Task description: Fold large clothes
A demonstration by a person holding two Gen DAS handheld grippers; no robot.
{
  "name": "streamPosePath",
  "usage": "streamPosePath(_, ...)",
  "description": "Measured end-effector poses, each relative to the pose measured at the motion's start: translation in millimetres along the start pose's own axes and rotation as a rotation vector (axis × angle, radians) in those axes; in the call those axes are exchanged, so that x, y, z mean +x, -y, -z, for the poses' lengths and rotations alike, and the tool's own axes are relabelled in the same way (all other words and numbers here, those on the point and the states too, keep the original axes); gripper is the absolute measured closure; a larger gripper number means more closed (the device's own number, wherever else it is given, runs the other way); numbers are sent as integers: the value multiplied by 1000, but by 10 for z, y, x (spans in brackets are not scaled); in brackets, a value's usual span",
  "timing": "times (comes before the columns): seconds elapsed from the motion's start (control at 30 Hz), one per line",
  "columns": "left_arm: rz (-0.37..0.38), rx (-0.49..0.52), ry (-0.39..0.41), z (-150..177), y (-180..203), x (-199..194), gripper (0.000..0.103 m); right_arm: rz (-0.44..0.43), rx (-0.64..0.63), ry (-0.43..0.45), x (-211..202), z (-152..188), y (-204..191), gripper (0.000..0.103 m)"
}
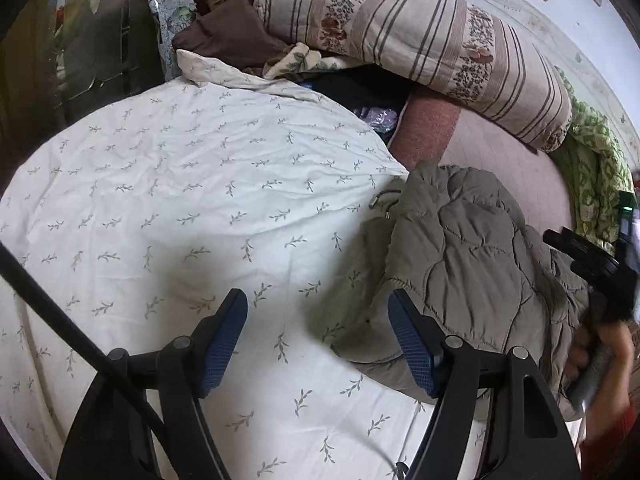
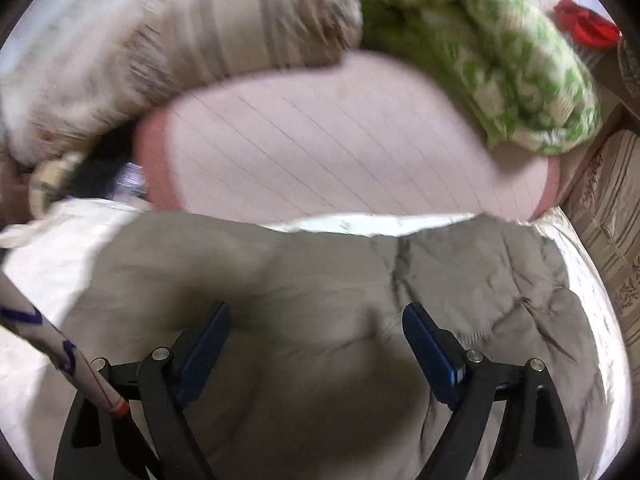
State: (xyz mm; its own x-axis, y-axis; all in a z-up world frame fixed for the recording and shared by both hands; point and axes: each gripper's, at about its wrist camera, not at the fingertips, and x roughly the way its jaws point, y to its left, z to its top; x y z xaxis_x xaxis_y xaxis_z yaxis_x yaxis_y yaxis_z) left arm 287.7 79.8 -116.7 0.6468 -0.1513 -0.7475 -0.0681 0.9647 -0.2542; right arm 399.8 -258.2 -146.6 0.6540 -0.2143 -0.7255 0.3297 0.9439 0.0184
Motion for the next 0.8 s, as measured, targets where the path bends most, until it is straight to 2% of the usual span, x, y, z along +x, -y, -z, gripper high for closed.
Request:
streamPosePath(0.07,-3,-1,0,-4,-8,-5,31,-54,-45,6,-212,90,-175,12)
streamPosePath(0.13,-10,1,-6,3,-13,-3,31,-99,-105,-27,-243,196,-422,12)
streamPosePath(0.23,-6,6,-3,-3,-13,-9,31,-68,-175,-70,26,363,-745,11)
streamPosePath(0.27,-7,8,0,-1,-11,-7,31,-48,-187,-87,184,422,-822,7)
streamPosePath(0.33,-12,16,12,-3,6,-18,31,-7,-196,-78,368,488,-892,4)
streamPosePath(0.47,-7,33,6,26,54,-16,31,-9,-169,-107,286,339,-832,8)
streamPosePath(0.57,8,41,-13,77,105,18,31,-41,-163,-27,-175,268,-584,7)
streamPosePath(0.63,11,55,-21,103,159,38,31,-10,-168,-2,-401,314,-281,7)
streamPosePath(0.7,2,83,-35,148,241,106,31,39,-143,-27,-444,377,81,7)
streamPosePath(0.8,-39,110,-75,220,306,249,31,164,-48,-98,-394,543,790,7)
